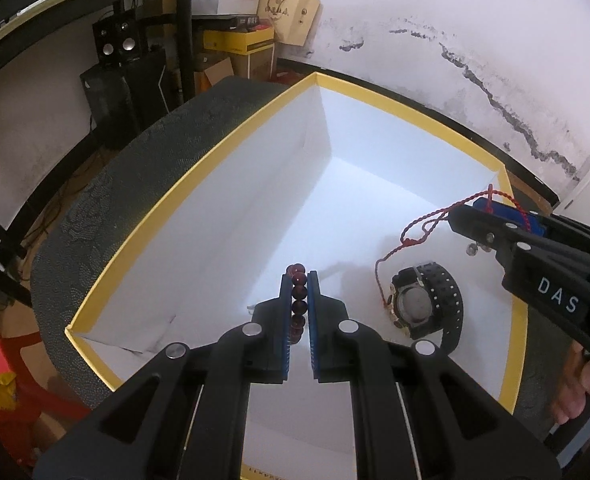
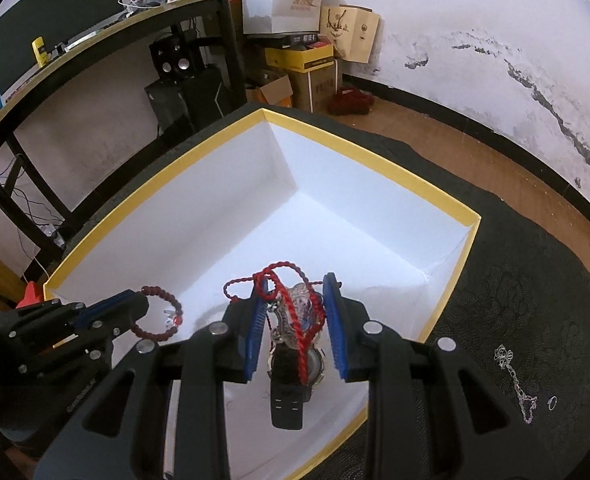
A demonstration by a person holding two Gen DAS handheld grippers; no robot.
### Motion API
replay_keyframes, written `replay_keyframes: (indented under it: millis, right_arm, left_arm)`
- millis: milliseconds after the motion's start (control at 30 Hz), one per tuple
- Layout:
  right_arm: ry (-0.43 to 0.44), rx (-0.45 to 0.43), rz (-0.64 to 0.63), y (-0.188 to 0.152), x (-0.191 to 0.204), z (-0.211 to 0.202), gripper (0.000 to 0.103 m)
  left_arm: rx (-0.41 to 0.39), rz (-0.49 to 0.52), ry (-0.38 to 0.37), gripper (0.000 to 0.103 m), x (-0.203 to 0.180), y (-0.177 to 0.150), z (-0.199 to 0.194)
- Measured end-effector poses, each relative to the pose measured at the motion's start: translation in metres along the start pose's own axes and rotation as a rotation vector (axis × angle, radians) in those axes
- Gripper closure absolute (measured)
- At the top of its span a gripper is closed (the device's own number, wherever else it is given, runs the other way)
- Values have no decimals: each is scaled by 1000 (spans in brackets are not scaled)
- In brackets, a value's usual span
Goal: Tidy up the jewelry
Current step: 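Carry the bracelet and red-string charm into the white box with both tools, then open the left tool to drop the bracelet while the right tool releases the charm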
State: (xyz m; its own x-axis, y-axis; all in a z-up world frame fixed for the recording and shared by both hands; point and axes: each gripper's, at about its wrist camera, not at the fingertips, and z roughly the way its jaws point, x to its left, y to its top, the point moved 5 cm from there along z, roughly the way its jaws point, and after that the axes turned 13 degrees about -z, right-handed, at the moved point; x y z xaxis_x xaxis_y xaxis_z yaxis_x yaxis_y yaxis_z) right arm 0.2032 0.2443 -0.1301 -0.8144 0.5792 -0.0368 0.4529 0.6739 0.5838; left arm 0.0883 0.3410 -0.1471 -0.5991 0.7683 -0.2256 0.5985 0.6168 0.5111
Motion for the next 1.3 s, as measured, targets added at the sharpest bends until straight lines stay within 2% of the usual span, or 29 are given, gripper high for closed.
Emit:
replay_keyframes:
  millis: [933,967,1000,1033,1067,1100,1133,1167,1233,1300]
  right_arm:
    - [-23,76,-5,3,-13,35,73]
    - [-18,73,-2,2,-13,34,66]
    - [-9,65,5,3,-14,32,45]
    - [-8,55,10,3,-16,30,32]
    - [-12,36,18,4,-18,26,19]
    - [-15,26,21,5,-19,22,19]
    - [-16,19,23,5,-22,18,19]
    - [-17,13,28,5,-24,15,19]
    - [-42,-4,44,6,-31,6,16]
    - [-42,-40,65,4,-40,-9,13]
  left_arm:
    - [44,41,59,96,-10,-5,22]
    - [43,38,60,96,-10,-5,21]
    - [41,34,60,96,-9,-5,21]
    - [38,30,64,96,-9,-4,20]
    - [35,32,69,92,-9,-4,19]
    - [29,35,79,84,-9,-3,19]
    - [22,36,98,47,-9,-3,17]
    - [16,32,110,15,-9,-2,15]
    - [-49,23,102,10,-10,2,2]
    - [-68,28,117,7,-11,2,-2]
